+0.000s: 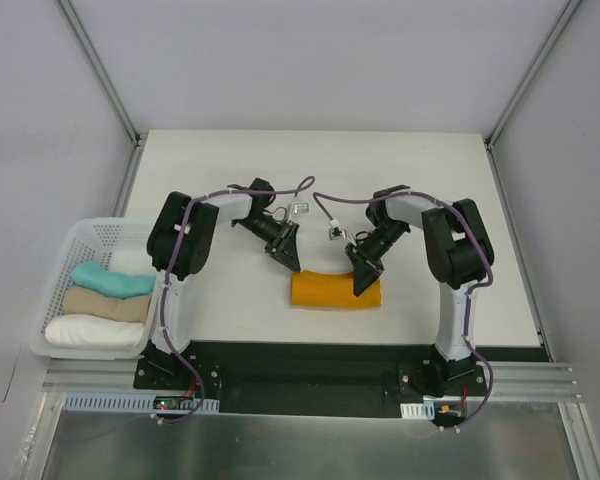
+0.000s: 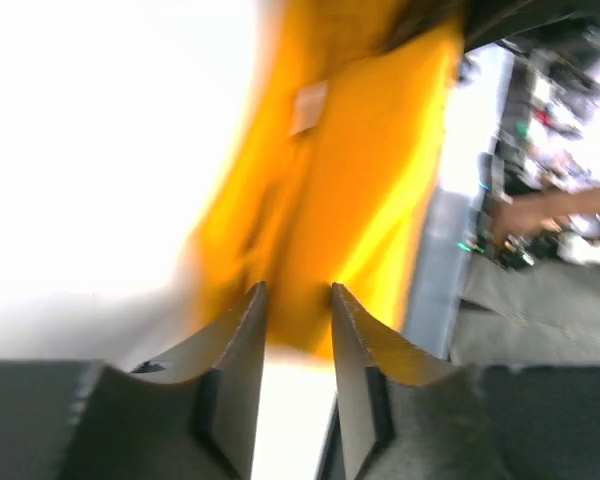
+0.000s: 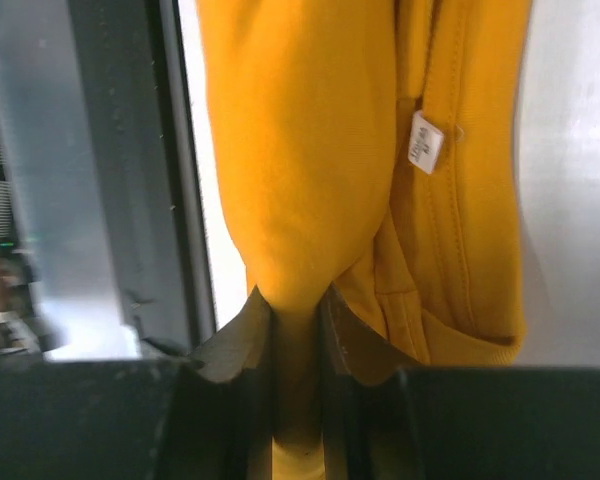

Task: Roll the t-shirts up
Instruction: Roll the T-shirt to the center of the board.

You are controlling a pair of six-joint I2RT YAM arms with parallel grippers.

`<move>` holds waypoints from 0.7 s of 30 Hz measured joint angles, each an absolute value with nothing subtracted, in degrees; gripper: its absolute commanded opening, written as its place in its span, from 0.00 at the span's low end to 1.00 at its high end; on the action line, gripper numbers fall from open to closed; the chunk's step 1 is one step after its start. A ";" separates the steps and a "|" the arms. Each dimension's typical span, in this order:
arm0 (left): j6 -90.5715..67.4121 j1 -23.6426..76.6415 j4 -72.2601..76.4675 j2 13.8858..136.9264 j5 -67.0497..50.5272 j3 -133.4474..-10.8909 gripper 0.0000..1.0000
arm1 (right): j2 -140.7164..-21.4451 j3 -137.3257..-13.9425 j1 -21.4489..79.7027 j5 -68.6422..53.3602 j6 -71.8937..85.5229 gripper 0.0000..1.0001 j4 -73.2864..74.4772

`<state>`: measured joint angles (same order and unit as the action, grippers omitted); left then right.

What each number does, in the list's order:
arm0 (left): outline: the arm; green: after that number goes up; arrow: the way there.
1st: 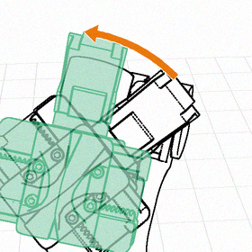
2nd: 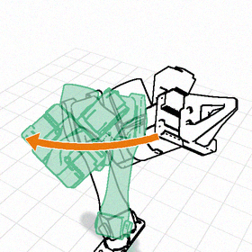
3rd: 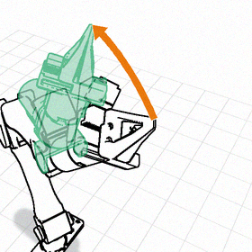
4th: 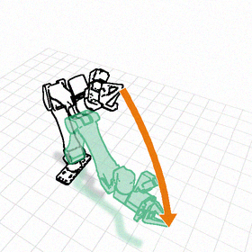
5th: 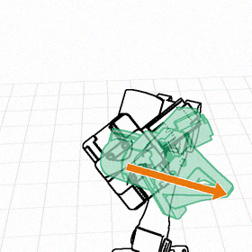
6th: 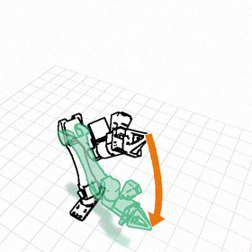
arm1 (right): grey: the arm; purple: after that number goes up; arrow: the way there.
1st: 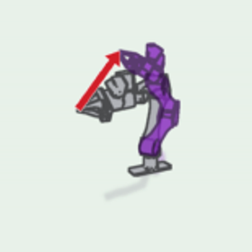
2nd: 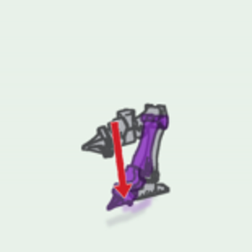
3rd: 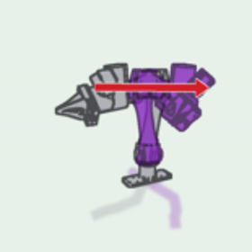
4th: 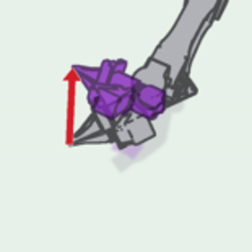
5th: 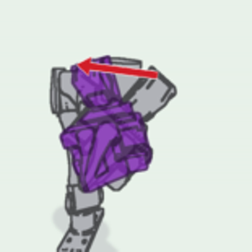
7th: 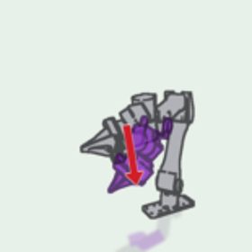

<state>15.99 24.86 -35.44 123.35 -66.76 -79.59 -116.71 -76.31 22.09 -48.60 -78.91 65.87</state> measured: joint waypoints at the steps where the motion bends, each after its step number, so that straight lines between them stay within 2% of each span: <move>1: 16.32 23.27 -35.77 123.26 -65.21 -80.05 0.34 | -118.21 -77.32 21.45 -48.47 -78.94 0.06 67.88; 6: 17.98 18.46 -36.05 119.09 -60.66 -78.76 0.36 | -123.66 -81.47 19.57 -46.78 -76.53 0.04 75.05; 10: 22.31 20.32 -35.88 104.92 -55.07 -72.49 0.40 | -127.33 -85.25 19.53 -45.78 -70.17 0.02 77.49; 12: 25.23 23.40 -33.58 95.98 -51.20 -68.27 0.49 | -128.44 -86.41 19.53 -45.32 -66.37 0.01 77.82; 16: 31.66 32.99 -28.08 80.42 -44.12 -59.40 0.52 | -130.69 -88.16 19.31 -44.99 -59.72 0.01 78.35; 21: 38.17 44.27 -20.27 77.71 -36.47 -53.60 0.53 | -131.02 -88.18 18.94 -44.99 -55.99 0.01 78.19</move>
